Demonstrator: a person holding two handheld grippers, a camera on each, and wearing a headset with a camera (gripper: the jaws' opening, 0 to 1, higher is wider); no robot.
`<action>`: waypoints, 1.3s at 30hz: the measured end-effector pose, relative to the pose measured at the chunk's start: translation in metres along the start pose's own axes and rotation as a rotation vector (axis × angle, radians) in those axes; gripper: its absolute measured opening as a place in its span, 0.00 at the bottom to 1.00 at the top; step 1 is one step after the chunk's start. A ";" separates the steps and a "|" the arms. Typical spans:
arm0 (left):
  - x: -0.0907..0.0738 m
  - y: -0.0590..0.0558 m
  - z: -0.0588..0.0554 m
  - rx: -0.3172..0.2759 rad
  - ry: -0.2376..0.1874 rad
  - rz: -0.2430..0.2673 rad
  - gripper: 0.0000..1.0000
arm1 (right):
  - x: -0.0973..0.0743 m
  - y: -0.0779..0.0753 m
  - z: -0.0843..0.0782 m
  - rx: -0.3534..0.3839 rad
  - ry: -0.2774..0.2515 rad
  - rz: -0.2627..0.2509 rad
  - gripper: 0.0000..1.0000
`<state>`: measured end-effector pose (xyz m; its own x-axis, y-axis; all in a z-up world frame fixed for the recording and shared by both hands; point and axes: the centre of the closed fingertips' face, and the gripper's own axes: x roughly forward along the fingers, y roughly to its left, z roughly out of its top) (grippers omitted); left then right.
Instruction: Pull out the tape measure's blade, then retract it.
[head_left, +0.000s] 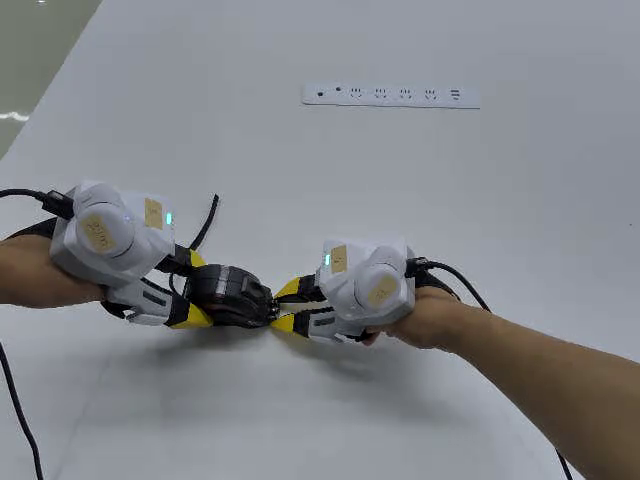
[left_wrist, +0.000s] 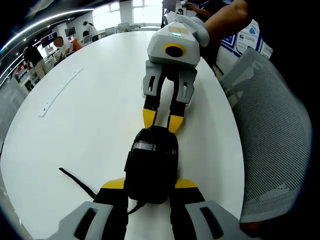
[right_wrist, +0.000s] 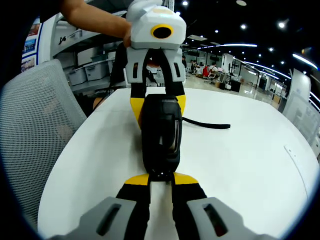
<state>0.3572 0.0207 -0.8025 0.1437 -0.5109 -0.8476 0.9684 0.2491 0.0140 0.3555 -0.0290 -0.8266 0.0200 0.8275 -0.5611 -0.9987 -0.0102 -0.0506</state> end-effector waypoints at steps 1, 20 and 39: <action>0.000 0.000 0.000 -0.002 -0.001 0.000 0.29 | 0.000 0.000 0.000 0.000 -0.001 0.002 0.14; 0.000 0.000 -0.002 0.002 0.003 -0.006 0.29 | 0.000 -0.001 0.000 0.022 0.010 0.001 0.09; 0.001 -0.001 -0.002 -0.002 0.007 -0.007 0.29 | -0.006 -0.001 -0.004 -0.001 0.020 0.016 0.09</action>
<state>0.3564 0.0216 -0.8043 0.1355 -0.5067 -0.8514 0.9689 0.2473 0.0071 0.3566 -0.0358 -0.8265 0.0046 0.8158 -0.5783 -0.9988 -0.0244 -0.0423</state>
